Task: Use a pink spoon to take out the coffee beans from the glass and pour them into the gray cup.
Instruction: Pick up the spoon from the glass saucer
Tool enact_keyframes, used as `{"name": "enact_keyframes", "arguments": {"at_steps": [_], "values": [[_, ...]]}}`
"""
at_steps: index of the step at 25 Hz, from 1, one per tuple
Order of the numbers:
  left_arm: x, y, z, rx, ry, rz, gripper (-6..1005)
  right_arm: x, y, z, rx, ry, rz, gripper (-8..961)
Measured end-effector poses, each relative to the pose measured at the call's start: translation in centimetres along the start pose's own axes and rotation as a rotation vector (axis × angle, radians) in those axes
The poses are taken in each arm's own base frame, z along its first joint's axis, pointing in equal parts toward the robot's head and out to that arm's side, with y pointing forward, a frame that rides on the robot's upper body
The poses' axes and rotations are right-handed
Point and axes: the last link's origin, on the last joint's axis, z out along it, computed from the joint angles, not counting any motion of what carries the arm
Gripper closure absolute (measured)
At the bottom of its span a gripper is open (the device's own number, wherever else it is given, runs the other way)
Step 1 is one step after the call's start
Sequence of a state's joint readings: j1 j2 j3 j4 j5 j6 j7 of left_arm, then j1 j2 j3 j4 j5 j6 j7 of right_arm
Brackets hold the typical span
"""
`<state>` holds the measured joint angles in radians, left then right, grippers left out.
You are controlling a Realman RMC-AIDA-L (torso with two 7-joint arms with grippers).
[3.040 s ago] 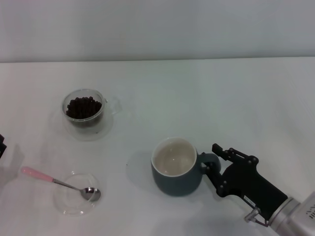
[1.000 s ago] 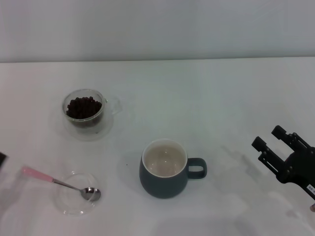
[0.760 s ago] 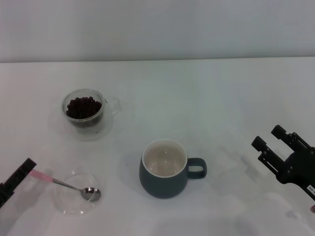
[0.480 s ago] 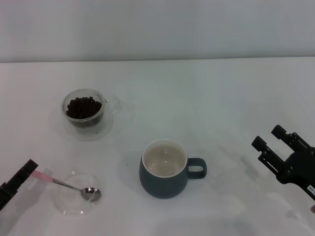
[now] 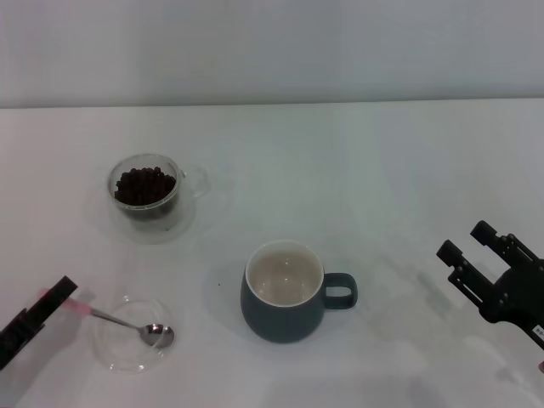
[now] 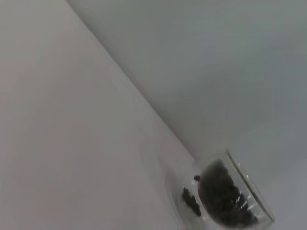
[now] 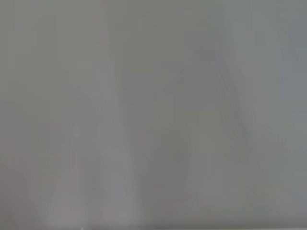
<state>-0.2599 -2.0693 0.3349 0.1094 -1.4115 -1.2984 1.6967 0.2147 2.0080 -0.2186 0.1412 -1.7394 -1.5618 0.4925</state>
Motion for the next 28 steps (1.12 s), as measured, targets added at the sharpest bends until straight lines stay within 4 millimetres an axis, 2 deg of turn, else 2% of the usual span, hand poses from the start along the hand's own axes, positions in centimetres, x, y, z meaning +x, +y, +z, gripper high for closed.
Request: {"name": "enact_keyframes", "arguments": {"at_steps": [13, 19, 23, 28], "values": [[0.1, 1.0, -0.5, -0.074, 0.019, 0.087, 737, 0.2, -0.1, -0.2, 0.012, 0.009, 0.002, 258], [0.8, 1.7, -0.8, -0.129, 0.042, 0.108, 856, 0.2, -0.1, -0.2, 0.014, 0.010, 0.005, 258], [1.8, 2.7, -2.0, -0.219, 0.089, 0.123, 858, 0.2, -0.1, -0.3, 0.015, 0.011, 0.005, 258], [4.0, 3.0, -3.9, -0.258, 0.149, 0.142, 864, 0.2, -0.2, -0.3, 0.017, 0.011, 0.004, 258]]}}
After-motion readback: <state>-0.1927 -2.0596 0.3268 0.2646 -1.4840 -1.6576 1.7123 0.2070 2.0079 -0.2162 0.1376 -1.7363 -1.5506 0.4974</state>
